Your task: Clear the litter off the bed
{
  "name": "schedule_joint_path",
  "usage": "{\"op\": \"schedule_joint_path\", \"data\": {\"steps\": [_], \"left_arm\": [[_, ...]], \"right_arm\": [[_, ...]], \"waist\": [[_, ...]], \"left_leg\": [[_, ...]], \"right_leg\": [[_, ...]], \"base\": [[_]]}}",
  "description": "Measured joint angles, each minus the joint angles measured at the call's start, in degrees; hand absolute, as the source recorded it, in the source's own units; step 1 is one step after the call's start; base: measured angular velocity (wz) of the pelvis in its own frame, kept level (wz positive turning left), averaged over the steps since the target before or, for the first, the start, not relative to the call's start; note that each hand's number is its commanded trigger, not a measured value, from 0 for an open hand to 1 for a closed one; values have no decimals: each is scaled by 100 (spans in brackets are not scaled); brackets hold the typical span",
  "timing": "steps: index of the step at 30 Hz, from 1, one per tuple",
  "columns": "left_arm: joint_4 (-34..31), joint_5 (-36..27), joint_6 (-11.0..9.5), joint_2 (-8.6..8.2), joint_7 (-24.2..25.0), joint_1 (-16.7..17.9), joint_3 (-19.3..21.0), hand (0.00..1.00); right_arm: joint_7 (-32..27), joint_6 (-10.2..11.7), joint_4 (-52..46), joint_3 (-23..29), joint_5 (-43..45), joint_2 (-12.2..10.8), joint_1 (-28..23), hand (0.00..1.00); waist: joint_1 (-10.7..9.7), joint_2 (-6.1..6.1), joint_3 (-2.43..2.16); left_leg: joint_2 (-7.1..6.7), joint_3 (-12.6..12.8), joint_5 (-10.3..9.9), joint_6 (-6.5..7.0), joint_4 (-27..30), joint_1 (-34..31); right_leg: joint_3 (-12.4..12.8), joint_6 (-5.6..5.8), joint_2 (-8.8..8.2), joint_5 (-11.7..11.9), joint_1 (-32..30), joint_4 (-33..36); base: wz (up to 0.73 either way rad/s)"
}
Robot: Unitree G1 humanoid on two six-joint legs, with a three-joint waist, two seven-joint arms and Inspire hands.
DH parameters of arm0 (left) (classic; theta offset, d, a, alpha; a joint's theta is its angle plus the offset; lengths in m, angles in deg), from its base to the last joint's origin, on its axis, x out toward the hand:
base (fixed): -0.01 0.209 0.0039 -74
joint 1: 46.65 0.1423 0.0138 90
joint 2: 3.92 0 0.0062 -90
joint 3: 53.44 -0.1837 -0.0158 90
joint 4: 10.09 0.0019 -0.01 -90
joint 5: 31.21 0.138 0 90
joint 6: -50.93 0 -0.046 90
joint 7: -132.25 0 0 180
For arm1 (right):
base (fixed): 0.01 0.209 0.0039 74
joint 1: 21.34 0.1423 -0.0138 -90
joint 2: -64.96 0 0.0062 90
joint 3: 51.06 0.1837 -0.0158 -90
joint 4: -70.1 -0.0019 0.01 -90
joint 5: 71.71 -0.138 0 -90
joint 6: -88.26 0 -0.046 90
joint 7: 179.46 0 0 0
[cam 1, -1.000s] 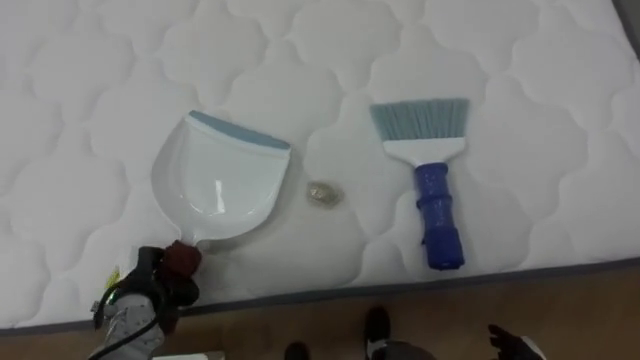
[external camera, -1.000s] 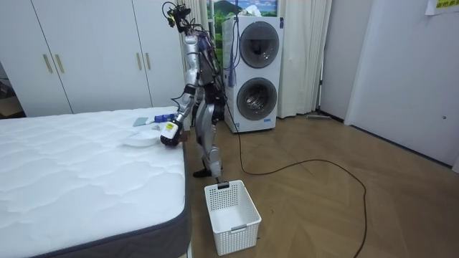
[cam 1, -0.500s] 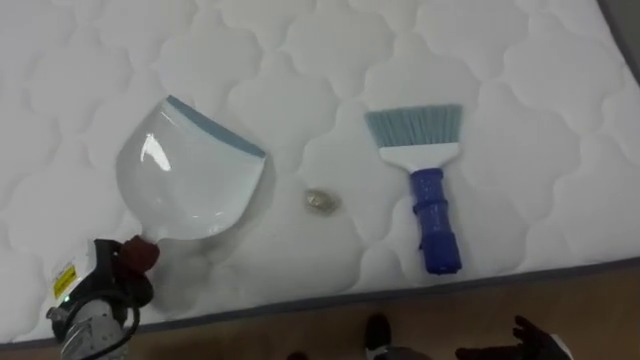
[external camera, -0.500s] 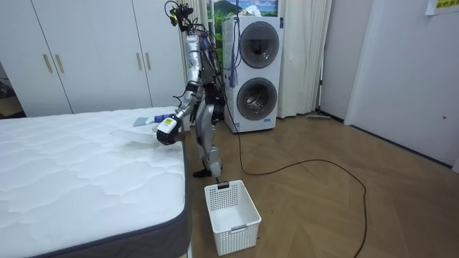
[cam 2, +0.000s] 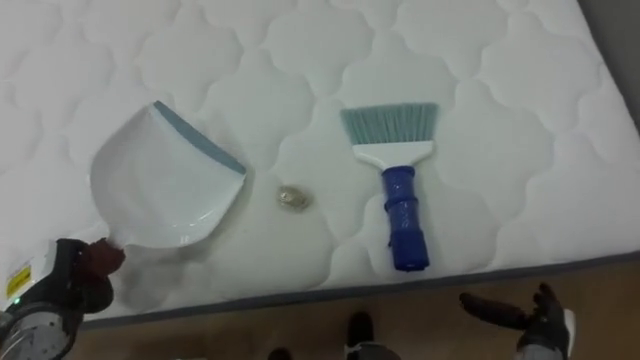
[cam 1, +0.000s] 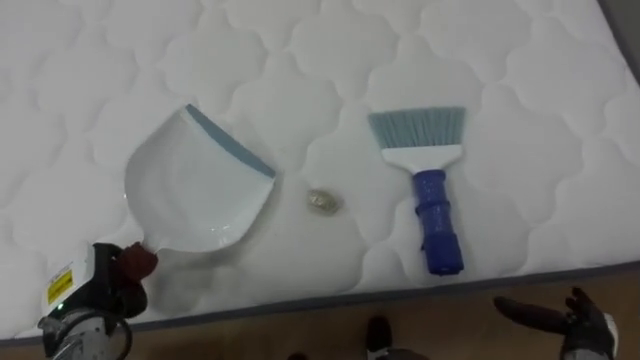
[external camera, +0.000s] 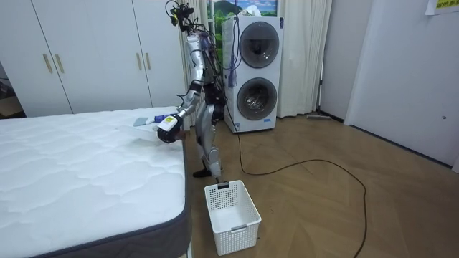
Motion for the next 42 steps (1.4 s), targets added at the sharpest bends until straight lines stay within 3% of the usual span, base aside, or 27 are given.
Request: {"op": "schedule_joint_path", "data": {"steps": [5, 7, 10, 17, 19, 25, 35, 39, 42], "left_arm": [[42, -13, 52, 12, 201, 147, -1, 100], [-20, -13, 48, 18, 328, 184, 4, 100], [-71, -15, 52, 84, 519, 240, 4, 100], [-190, -19, 68, 225, 795, 235, -52, 100], [-197, -25, 176, 255, 950, 248, -106, 100], [-410, -21, 432, 258, 1543, 277, -119, 100], [-736, -18, 581, 319, 2255, 289, -118, 100], [-896, 2, 614, 318, 2550, 314, -114, 100], [-976, 92, 640, 318, 2769, 338, -70, 100]], "right_arm": [[-751, 71, -806, 128, 116, 73, 95, 0], [-1248, 269, -1032, 196, 443, 90, 157, 0], [-1908, 384, -1451, 195, 765, 113, 213, 0], [-3100, 546, -1492, 146, 1251, 122, 526, 0], [-3461, 546, -1558, 132, 1589, 122, 740, 0], [-3686, 605, -1993, -111, 1914, 125, 800, 0], [-3809, 627, -2227, -460, 2446, 132, 804, 0], [-3807, 672, -2288, -622, 2546, 131, 803, 0], [-3798, 674, -2343, -625, 2597, 131, 803, 0]], "waist": [[-1, -13, -8], [27, -23, -11], [72, -39, -10], [113, -63, 1], [113, -63, 2], [171, -71, 7], [297, -84, 22], [340, -88, 68], [339, -89, 69]], "left_leg": [[-1, 82, -2, 6, -5, -20], [14, 139, -3, 7, -8, -8], [12, 234, -6, 12, -15, -75], [20, 266, -6, 12, 6, -152], [8, 301, -4, 19, 10, -217], [10, 304, -3, 19, -7, -206], [21, 305, -2, 19, -97, -168], [19, 305, -2, 19, -113, -169], [11, 295, -2, 19, -142, -167]], "right_leg": [[76, 5, 5, -7, -55, 46], [162, 21, 9, -18, -72, 64], [228, 24, -5, -27, -200, 150], [214, 22, -2, -27, -294, 155], [216, 21, -38, -29, -391, 188], [215, 31, -27, -47, -390, 136], [169, 39, -21, -67, -342, 50], [142, 47, -33, -96, -342, 52], [137, 58, -37, -113, -340, 47]], "base": [[-7], [0], [-8], [-2], [-5], [0], [0], [4], [2]]}}
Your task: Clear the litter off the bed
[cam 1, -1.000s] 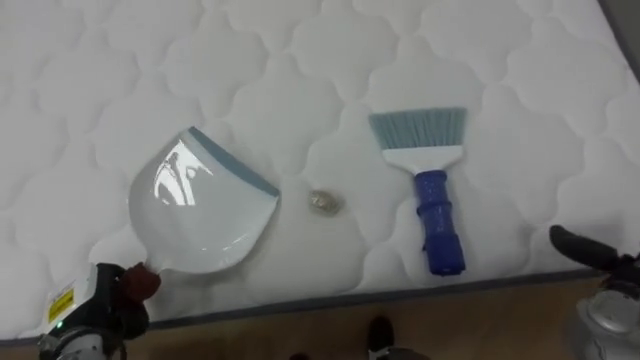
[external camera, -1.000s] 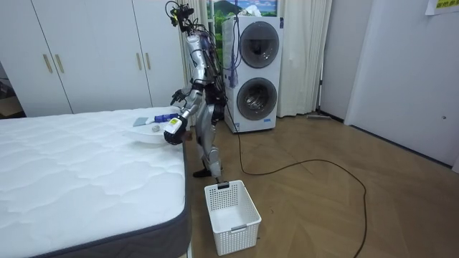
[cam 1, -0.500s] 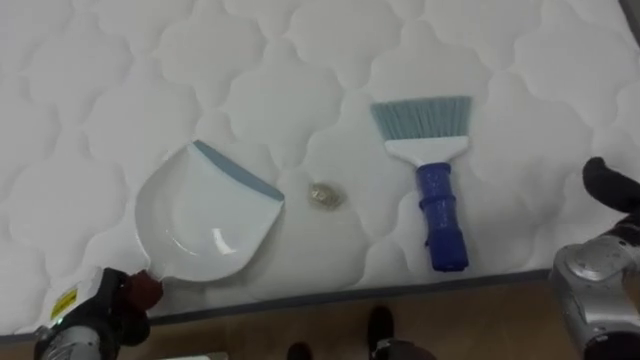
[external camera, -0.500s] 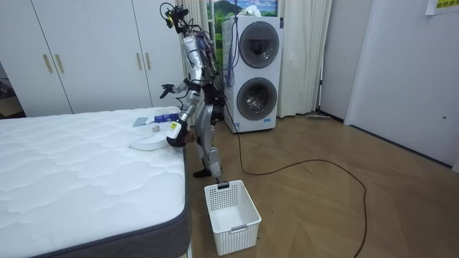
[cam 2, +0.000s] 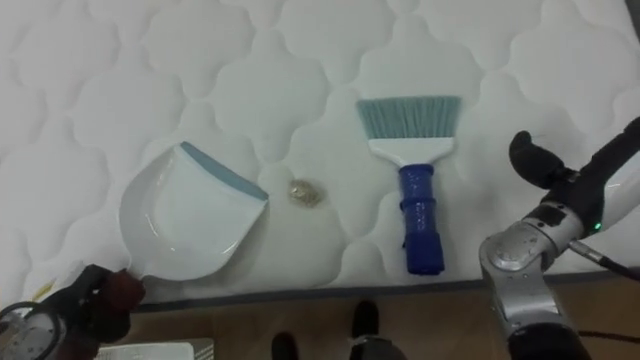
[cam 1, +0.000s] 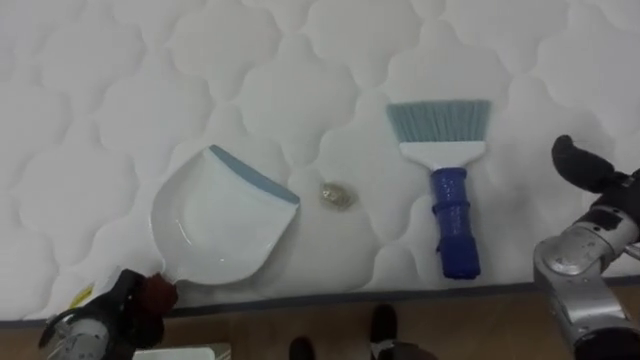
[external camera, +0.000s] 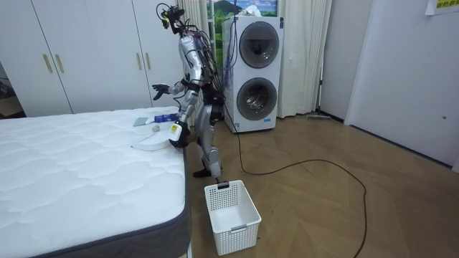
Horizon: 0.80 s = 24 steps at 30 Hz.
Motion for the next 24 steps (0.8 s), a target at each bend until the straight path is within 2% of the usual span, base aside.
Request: {"op": "schedule_joint_path", "data": {"steps": [3, 7, 10, 15, 24], "left_arm": [[-93, 6, 101, 28, 220, 0, 15, 100], [-108, 6, 134, 182, 546, 1, -127, 100], [-206, 67, 238, 224, 729, -6, -235, 100], [-254, 433, 295, 249, 863, -73, -454, 100], [-253, 476, 302, 311, 953, -66, -539, 100]], "right_arm": [[36, 4, -19, -1, 203, 0, 1, 0], [141, 4, -54, -146, 235, 4, 6, 0], [213, 3, -100, -269, 232, 4, 14, 0], [485, 0, -77, -420, 233, 3, 38, 0], [1032, -46, 139, -564, 101, -1, 93, 0]], "waist": [[-11, -5, 3], [-48, -35, 22], [-54, -36, 23], [-49, -32, 24], [-33, -14, 35]], "left_leg": [[-18, -6, 2, 2, -44, 23], [-49, -9, 11, 13, -160, 140], [-60, -1, 11, 13, -166, 151], [-68, 2, 11, 13, -202, 167], [-73, 0, 12, 15, -292, 247]], "right_leg": [[2, 9, -10, -17, 0, 5], [0, 35, -29, -55, 79, -21], [1, 56, -36, -51, 114, -75], [-31, 81, -42, -45, 148, -116], [-35, 99, -57, -59, 199, -140]], "base": [[0], [0], [0], [3], [0]]}}
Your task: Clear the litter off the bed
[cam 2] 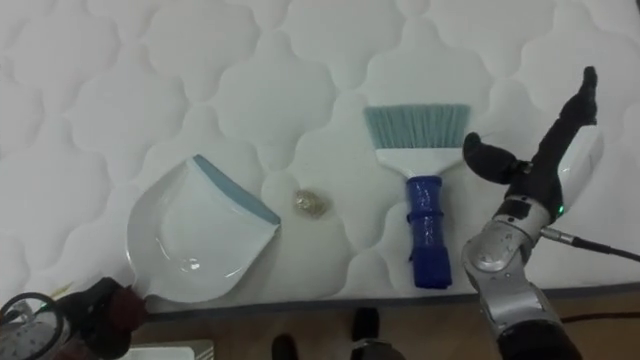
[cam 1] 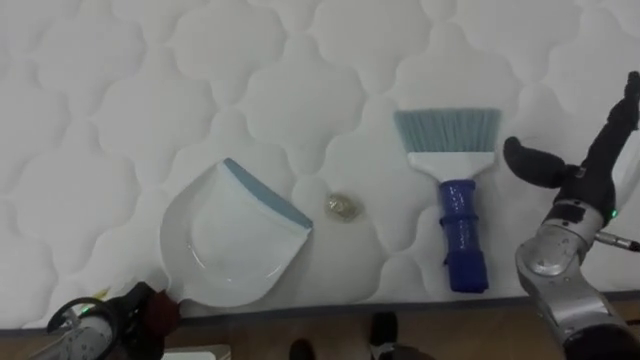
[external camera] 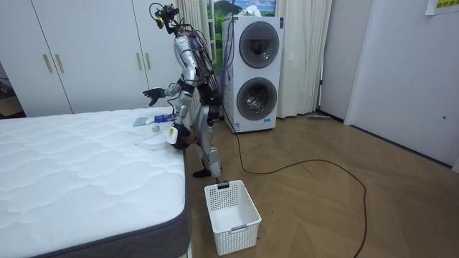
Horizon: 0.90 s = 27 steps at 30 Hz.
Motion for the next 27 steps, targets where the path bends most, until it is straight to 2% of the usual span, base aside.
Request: {"op": "schedule_joint_path", "data": {"steps": [6, 12, 17, 27], "left_arm": [[-11, 83, -1, 80, 48, 6, -85, 100], [-191, 209, -1, 312, 135, 48, -304, 100], [-336, 207, 2, 328, 137, 258, -364, 100], [-391, 206, 9, 327, 162, 367, -548, 100]], "right_arm": [[243, -113, 307, -217, -153, 1, -1, 0], [526, -135, 444, -565, -254, -1, -5, 0], [775, -141, 567, -785, -426, -13, -7, 0], [1173, -167, 577, -890, -739, -42, -4, 0]], "waist": [[-12, 6, -3], [11, 11, -5], [10, 18, -9], [15, 63, -29]], "left_leg": [[-4, -1, 1, 1, 3, 6], [19, 0, 1, 1, 21, 8], [29, 2, 1, 1, 43, -4], [2, 4, 1, 2, 38, 3]], "right_leg": [[9, -1, 4, -1, 1, 10], [29, -2, 2, -2, 2, 22], [0, -2, -7, -2, 6, 23], [-16, -4, -6, 0, 14, 28]], "base": [[0], [0], [2], [0]]}}
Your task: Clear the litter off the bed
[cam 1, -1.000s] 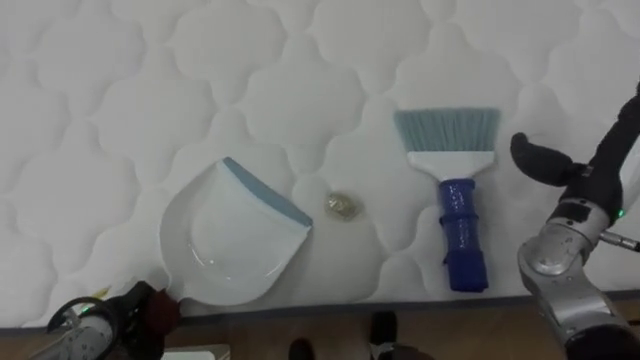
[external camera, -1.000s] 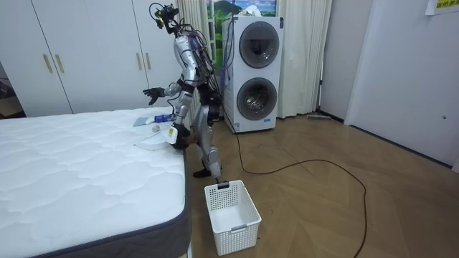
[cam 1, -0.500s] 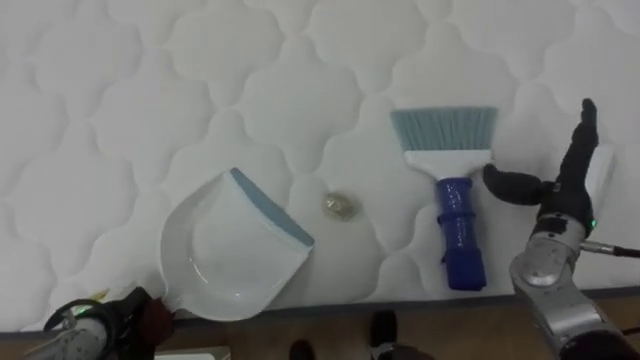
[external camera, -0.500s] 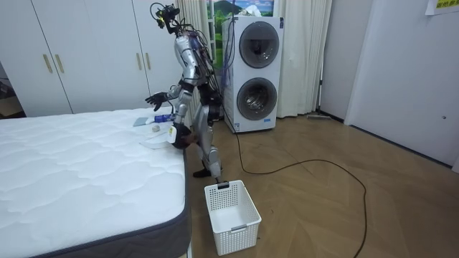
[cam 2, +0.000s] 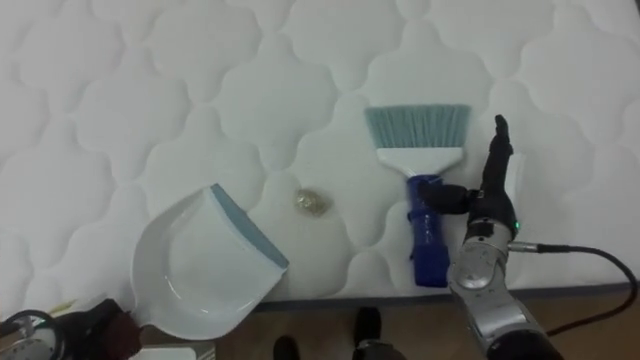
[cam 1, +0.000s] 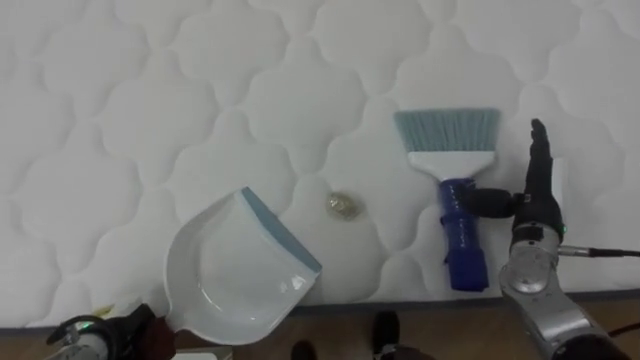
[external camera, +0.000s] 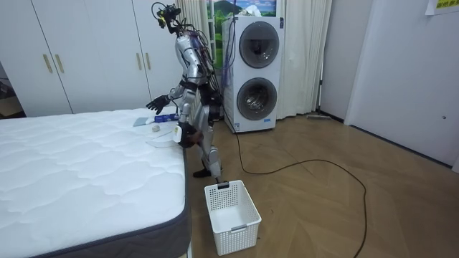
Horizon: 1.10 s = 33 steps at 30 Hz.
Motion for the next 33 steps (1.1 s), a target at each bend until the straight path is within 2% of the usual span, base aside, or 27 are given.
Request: {"op": "schedule_joint_path", "data": {"steps": [7, 12, 15, 20, 26, 33], "left_arm": [[-10, 0, 0, -40, -16, 21, -202, 100], [-5, -2, 13, -73, -56, 50, -270, 100], [7, -1, 14, -80, -166, 53, -356, 100], [26, -3, 15, -94, -318, 55, -475, 100], [144, 0, -23, -115, -553, 69, -478, 100], [353, -3, -52, -270, -792, 67, -474, 100]], "right_arm": [[187, -3, -57, -68, 122, -30, -1, 0], [241, -3, -1, -260, 119, -40, -5, 0], [246, -18, 244, -391, 120, -86, -4, 0], [407, -250, 638, -478, 87, -91, -9, 0], [521, -258, 669, -466, 97, -92, -13, 0], [664, -245, 577, -469, 122, -115, -15, 0]], "waist": [[16, 150, -43], [13, 151, -43], [47, 151, -39], [154, 140, -26], [154, 136, -8], [159, 156, 6]], "left_leg": [[2, 11, 13, 21, -47, 49], [8, 13, 18, 29, -44, 55], [6, 24, 18, 29, -36, 100], [47, 83, 18, 29, -45, 144], [64, 99, 19, 30, -31, 133], [66, 117, 18, 29, -30, 78]], "right_leg": [[-19, -3, -3, 1, 17, 13], [-24, -2, -10, 3, 28, 17], [-57, -4, -6, 5, 94, -3], [-16, -7, -8, 1, 129, -11], [-34, -16, 0, -5, 129, -15], [-29, -18, 0, -5, 63, 9]], "base": [[0], [0], [2], [-1], [0], [0]]}}
